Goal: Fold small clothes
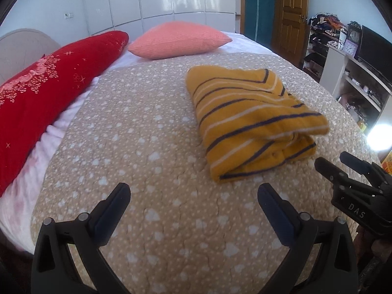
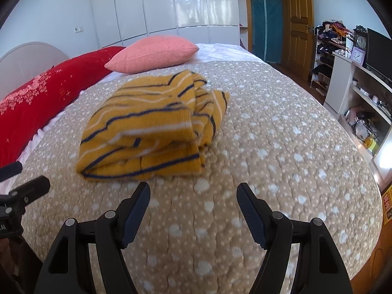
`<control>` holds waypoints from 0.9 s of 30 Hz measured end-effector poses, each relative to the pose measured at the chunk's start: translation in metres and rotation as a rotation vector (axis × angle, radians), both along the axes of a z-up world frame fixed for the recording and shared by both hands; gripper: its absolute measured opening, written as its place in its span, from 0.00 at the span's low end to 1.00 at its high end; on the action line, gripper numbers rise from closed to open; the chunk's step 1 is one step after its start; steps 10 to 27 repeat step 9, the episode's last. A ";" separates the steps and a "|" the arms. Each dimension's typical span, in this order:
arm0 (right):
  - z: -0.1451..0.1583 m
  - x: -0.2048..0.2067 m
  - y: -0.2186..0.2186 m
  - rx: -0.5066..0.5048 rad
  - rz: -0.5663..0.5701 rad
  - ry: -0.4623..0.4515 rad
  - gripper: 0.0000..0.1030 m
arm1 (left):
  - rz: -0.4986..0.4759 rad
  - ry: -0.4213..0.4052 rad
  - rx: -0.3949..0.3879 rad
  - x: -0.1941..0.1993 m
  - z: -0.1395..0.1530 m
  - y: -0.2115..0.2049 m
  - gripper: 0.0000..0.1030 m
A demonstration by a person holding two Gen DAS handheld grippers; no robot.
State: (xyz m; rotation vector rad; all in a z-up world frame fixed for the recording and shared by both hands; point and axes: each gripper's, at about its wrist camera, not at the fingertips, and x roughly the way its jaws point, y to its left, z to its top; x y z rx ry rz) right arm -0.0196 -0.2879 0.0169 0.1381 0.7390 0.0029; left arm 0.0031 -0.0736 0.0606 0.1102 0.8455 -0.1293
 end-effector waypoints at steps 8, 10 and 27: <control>0.009 0.028 -0.003 -0.014 -0.006 -0.008 0.76 | -0.004 0.000 -0.028 0.026 -0.001 -0.005 1.00; 0.009 0.028 -0.004 -0.015 -0.007 -0.007 0.76 | 0.002 -0.002 -0.026 0.028 -0.001 -0.004 1.00; 0.009 0.028 -0.004 -0.015 -0.007 -0.007 0.76 | 0.002 -0.002 -0.026 0.028 -0.001 -0.004 1.00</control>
